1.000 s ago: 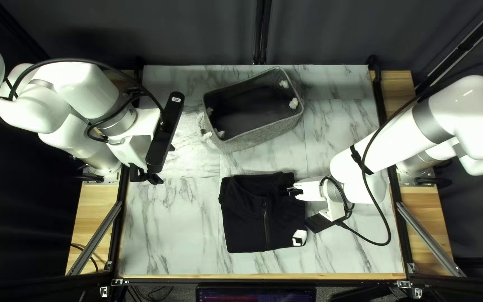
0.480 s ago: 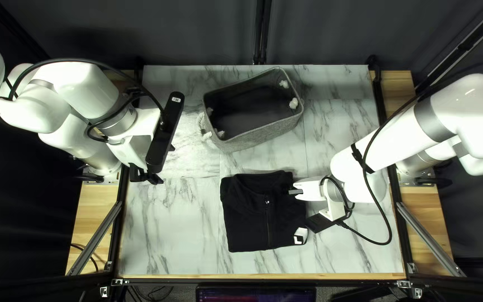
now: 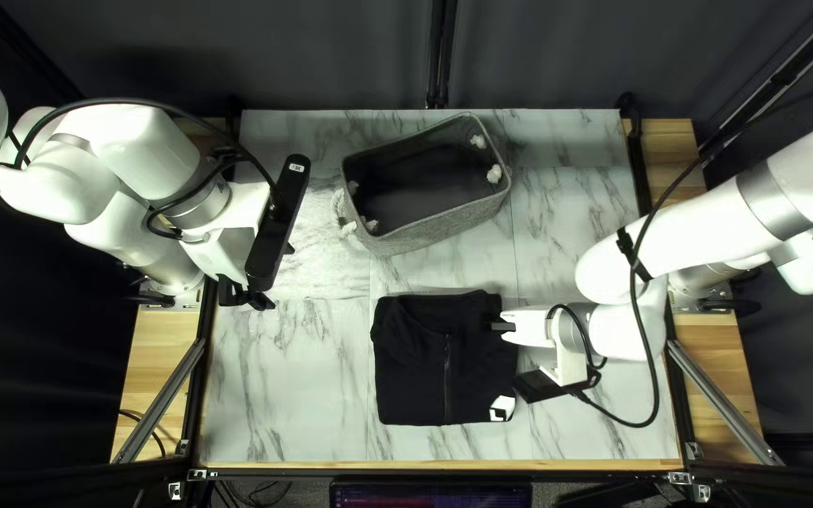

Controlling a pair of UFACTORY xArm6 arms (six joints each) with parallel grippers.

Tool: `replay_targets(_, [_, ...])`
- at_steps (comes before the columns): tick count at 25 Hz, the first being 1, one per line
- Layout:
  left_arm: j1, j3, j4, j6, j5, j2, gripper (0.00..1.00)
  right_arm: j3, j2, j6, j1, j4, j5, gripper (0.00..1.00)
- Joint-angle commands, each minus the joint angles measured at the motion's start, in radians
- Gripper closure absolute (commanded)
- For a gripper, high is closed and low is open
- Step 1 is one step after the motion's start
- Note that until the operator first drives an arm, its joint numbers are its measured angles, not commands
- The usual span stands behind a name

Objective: Pick up a folded sweatshirt and place it into a fabric basket

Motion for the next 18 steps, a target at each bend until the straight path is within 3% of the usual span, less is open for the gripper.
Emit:
replay_targets(1, [0.000,0.000,0.000,0.000,0.000,0.000,0.00,0.027,-0.050,-0.027,0.022,0.069,0.030,1.00])
replay_targets(5, [0.000,0.000,0.000,0.000,0.000,0.000,0.00,0.045,-0.077,-0.046,0.038,0.108,0.047,1.00])
replay_targets(15, [0.000,0.000,0.000,0.000,0.000,0.000,0.00,0.031,-0.011,0.000,0.015,0.069,0.000,1.00])
replay_targets(16, [0.000,0.000,0.000,0.000,0.000,0.000,0.00,0.029,-0.004,0.004,0.012,0.064,-0.005,0.88])
replay_targets(17, [0.000,0.000,0.000,0.000,0.000,0.000,0.00,0.027,0.000,0.006,0.012,0.063,-0.009,0.07])
replay_targets(18, [0.000,0.000,0.000,0.000,0.000,0.000,0.00,0.026,0.003,0.006,0.010,0.062,-0.014,0.00])
